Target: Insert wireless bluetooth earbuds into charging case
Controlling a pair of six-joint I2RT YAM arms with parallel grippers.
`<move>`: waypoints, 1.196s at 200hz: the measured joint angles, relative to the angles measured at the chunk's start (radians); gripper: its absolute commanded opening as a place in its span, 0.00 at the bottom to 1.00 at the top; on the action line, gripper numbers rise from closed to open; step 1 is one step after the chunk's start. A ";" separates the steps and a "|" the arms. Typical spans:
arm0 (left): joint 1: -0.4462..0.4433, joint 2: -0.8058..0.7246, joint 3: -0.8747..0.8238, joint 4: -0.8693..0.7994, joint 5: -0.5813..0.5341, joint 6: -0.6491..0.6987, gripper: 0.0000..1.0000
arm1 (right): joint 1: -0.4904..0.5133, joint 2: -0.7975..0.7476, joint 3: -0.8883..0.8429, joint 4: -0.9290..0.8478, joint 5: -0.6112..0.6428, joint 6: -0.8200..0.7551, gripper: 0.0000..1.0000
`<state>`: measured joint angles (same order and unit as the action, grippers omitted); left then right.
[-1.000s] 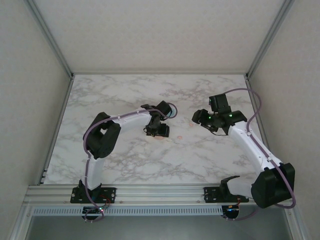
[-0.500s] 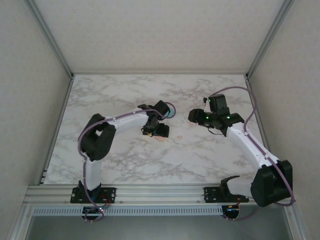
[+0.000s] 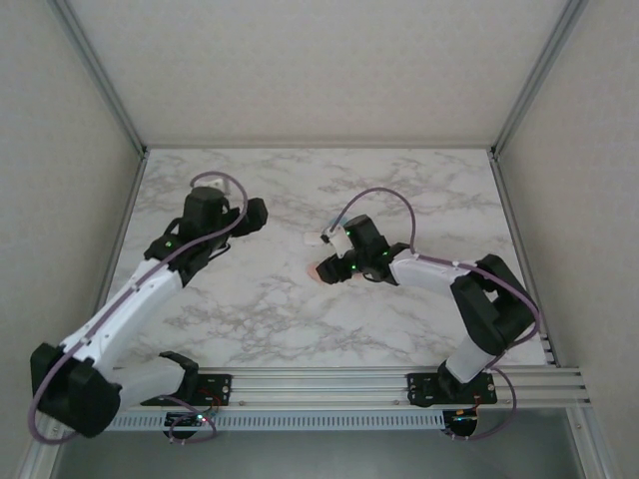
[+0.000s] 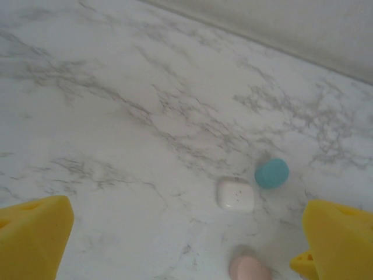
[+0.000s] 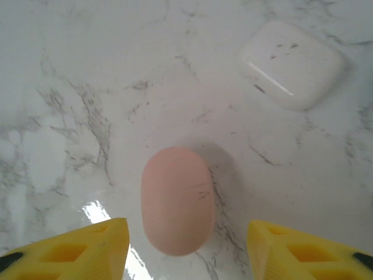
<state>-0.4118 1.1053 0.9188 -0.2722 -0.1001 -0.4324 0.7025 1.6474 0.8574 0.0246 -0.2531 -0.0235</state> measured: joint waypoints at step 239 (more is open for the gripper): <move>0.043 0.014 -0.068 0.132 0.086 0.059 1.00 | 0.031 0.144 -0.030 0.146 -0.021 -0.266 0.51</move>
<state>-0.3691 1.1194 0.8505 -0.1402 -0.0143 -0.3733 0.7330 1.7916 0.8272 0.1703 -0.2745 -0.2893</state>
